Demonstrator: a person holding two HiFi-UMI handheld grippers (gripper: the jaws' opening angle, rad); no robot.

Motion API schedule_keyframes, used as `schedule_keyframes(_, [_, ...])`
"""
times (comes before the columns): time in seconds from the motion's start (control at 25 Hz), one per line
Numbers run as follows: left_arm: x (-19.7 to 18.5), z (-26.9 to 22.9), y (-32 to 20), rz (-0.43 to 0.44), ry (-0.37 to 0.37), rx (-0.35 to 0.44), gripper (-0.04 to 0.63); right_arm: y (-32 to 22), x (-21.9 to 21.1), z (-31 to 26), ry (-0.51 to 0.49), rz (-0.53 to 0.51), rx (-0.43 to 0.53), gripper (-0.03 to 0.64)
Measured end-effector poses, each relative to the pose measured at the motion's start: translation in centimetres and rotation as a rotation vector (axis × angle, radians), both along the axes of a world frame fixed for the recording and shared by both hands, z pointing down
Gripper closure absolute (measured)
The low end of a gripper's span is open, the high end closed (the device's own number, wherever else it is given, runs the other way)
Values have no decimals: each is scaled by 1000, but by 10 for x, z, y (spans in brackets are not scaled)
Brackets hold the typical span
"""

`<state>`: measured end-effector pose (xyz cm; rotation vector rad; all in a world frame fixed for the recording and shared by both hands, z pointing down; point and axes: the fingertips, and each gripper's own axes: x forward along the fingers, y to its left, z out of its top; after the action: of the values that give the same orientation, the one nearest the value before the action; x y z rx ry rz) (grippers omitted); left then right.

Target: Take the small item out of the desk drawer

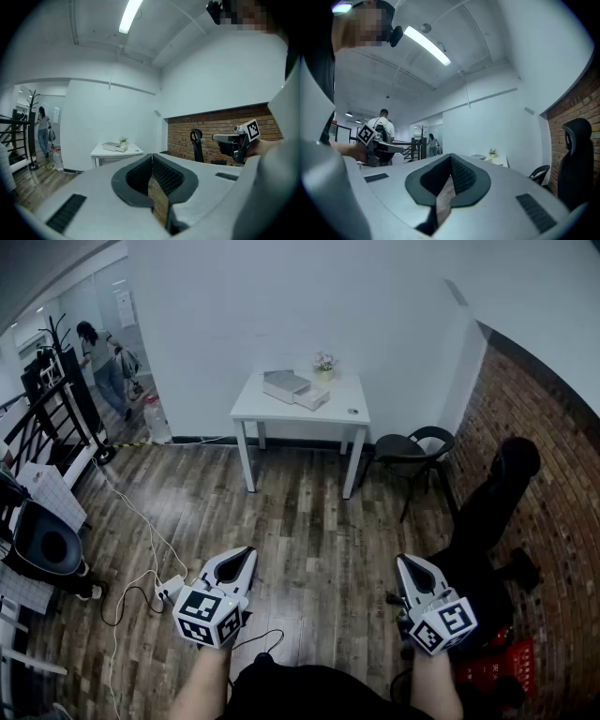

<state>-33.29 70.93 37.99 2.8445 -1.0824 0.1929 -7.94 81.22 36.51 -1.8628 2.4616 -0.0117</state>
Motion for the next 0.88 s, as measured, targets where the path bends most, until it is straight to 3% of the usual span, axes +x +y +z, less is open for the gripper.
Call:
schedule_keyframes(0.52, [39,13,-10,41,-1,-39,581,-3,23,20,-42,-41,-36,614])
schedule_keyframes(0.68, [44,23,-29,37,13,-67,581,-18,11,29,-39,-122,-63,614])
schedule_keyframes(0.88, [56,33,-69,53,14,-88,581,-50,20,43,-44,-120,-100,614])
